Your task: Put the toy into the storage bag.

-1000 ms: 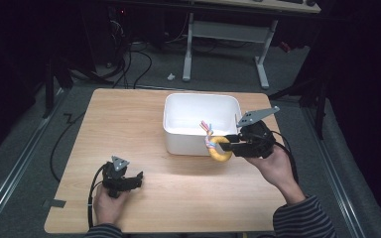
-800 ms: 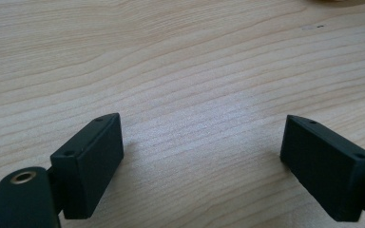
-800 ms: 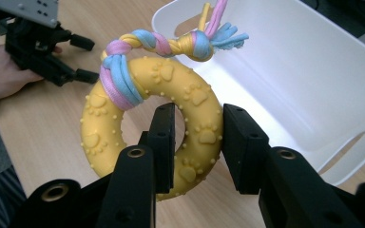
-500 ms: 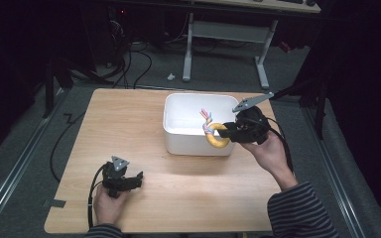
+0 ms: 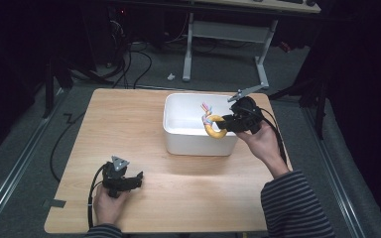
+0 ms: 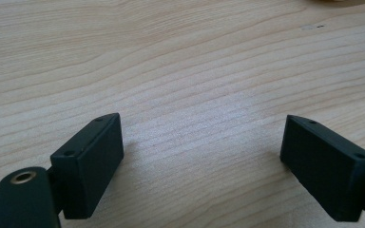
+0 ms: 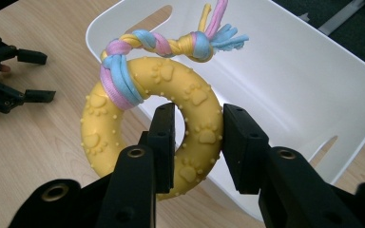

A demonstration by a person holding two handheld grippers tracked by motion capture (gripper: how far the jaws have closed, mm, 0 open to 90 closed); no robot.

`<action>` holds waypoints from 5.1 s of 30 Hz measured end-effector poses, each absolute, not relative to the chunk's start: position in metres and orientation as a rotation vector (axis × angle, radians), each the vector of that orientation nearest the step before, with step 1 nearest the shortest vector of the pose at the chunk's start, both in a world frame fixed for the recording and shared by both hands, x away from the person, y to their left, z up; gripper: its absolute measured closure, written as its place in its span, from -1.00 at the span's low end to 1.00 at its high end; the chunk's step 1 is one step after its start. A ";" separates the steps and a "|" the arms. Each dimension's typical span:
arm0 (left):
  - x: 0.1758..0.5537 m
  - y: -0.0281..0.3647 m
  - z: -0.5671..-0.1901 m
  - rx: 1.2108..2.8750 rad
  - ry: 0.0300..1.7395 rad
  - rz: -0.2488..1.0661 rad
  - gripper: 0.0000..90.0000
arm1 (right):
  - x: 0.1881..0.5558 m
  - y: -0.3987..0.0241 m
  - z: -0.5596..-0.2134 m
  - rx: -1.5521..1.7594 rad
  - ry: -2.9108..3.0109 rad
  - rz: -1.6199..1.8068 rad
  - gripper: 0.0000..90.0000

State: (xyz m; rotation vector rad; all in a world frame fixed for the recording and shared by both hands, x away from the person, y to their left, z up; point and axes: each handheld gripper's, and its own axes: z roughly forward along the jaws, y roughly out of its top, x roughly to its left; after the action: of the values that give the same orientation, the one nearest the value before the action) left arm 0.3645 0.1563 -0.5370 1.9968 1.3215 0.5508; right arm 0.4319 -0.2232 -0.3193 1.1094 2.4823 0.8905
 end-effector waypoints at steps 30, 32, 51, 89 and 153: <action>0.364 0.156 -0.537 1.996 1.324 0.552 -0.68 | 0.492 -0.238 -0.339 1.307 2.392 0.715 0.49; 0.364 0.156 -0.537 1.996 1.324 0.553 -0.68 | 0.494 -0.237 -0.341 1.320 2.395 0.717 0.49; 0.363 0.157 -0.537 1.993 1.327 0.553 -0.68 | 0.509 -0.206 -0.370 1.318 2.462 0.598 0.49; 0.363 0.157 -0.537 1.992 1.329 0.554 -0.68 | 0.495 -0.209 -0.390 1.334 2.569 0.566 0.49; 0.364 0.156 -0.537 1.989 1.337 0.558 -0.68 | 0.361 -0.336 -0.358 1.329 2.178 1.075 -0.06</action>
State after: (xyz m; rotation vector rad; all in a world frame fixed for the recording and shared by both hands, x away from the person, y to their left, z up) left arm 0.3641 0.1560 -0.5370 1.9891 1.3370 0.5585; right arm 0.3611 -0.3358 -0.3579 1.3293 2.1782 1.0746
